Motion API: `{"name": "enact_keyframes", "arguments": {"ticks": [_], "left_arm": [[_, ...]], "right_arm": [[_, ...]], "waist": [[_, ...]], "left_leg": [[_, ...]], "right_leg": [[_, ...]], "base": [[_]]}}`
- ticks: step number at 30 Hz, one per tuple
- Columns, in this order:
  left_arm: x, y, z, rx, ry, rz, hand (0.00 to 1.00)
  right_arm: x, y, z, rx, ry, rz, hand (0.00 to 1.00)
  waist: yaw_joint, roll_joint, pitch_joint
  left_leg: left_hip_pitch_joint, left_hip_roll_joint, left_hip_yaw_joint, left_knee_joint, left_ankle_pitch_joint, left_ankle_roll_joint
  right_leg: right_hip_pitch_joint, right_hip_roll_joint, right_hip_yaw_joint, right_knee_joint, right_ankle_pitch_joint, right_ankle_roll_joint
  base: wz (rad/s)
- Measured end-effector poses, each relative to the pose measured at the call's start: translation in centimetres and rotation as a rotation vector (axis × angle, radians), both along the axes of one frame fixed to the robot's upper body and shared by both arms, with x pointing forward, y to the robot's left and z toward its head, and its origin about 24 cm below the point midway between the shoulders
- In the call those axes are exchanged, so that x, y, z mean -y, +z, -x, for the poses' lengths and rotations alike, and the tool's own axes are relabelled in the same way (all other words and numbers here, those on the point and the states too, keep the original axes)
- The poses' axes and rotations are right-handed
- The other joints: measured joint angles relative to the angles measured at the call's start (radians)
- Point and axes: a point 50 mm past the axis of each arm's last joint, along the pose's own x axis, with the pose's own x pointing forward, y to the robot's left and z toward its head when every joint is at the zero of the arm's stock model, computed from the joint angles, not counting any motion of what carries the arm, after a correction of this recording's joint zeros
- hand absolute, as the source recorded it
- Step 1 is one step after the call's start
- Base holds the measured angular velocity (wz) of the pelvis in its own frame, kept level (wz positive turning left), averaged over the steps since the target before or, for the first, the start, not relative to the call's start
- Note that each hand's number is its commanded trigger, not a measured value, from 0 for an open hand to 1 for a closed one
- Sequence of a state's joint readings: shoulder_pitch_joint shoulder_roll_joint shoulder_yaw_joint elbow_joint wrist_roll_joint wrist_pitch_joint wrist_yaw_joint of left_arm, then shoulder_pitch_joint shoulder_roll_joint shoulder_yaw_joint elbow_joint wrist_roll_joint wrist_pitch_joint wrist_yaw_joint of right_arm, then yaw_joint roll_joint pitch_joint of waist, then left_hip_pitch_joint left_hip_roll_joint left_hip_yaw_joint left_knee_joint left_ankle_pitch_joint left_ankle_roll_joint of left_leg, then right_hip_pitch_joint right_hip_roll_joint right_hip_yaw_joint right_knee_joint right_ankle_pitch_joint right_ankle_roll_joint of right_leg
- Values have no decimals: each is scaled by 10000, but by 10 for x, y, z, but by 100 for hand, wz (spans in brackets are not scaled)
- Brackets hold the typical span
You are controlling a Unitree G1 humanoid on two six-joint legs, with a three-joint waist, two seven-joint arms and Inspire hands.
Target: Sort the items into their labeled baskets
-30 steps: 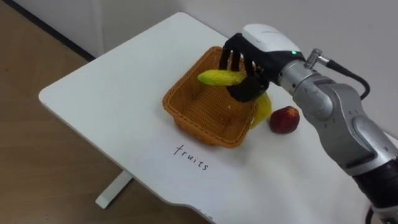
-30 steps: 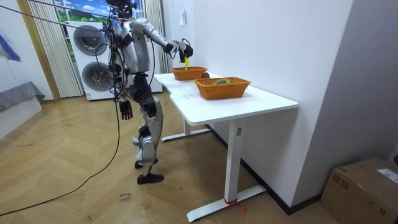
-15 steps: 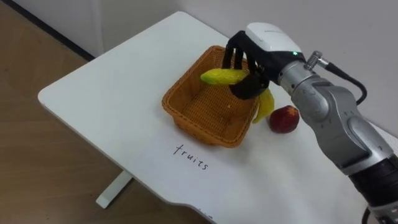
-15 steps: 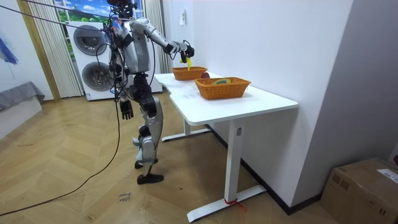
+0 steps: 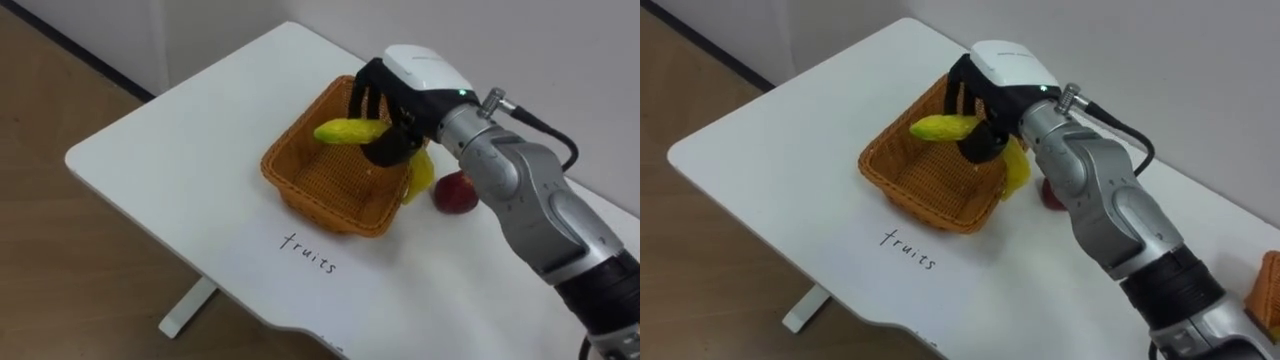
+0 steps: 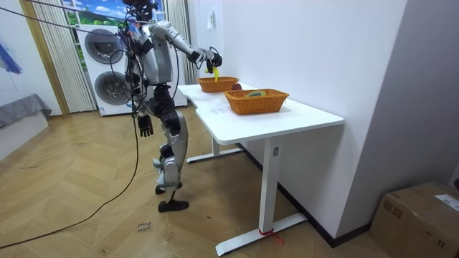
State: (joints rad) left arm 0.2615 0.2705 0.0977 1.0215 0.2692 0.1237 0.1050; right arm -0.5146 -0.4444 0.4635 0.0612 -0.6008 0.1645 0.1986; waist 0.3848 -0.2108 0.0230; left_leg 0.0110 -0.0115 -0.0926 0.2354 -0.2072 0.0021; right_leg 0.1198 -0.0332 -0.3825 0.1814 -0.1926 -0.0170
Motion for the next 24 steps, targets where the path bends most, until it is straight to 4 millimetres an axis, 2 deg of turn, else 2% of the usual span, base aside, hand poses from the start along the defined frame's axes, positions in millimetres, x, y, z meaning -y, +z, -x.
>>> {"name": "enact_keyframes", "arguments": {"ticks": [1, 2, 9, 15, 20, 24], "left_arm": [[0, 0, 0, 11, -7, -1, 0], [0, 0, -1, 35, -21, 0, 0], [1, 1, -4, 143, -75, 42, 0], [0, 1, -3, 145, -86, 52, 0], [1, 1, -3, 137, -83, 60, 0], [0, 1, -3, 137, -85, 58, 0]], "right_arm": [[0, 0, 0, -4, 12, 18, 26], [-2, -1, 0, -21, 50, 2, 0], [-21, -14, 7, -742, 792, 219, 0], [-22, -15, 7, -963, 906, 454, 0], [-22, -16, 7, -1027, 922, 698, 0], [-22, -17, 8, -1169, 954, 758, 0]], "waist": [[31, 1, -2], [85, -10, -11], [260, -42, -34], [345, -178, -92], [344, -320, -28], [343, -332, -21]], "left_leg": [[9, 0, 0, -8, 0, 0], [24, -1, 6, -17, 0, 0], [102, -11, 11, 7, 0, 1], [98, -12, 3, 17, 6, -2], [81, -14, 2, 31, 5, -3], [62, -18, 3, 24, 4, -2]], "right_leg": [[17, 0, 10, 1, 0, 0], [33, 0, 29, 1, 0, 0], [100, 8, 224, -3, 0, 0], [108, 9, 213, -2, 0, 0], [105, 10, 211, -3, 1, 0], [82, 9, 212, -8, 1, 1]], "base": [[0], [0], [-2], [0], [0], [0]]}}
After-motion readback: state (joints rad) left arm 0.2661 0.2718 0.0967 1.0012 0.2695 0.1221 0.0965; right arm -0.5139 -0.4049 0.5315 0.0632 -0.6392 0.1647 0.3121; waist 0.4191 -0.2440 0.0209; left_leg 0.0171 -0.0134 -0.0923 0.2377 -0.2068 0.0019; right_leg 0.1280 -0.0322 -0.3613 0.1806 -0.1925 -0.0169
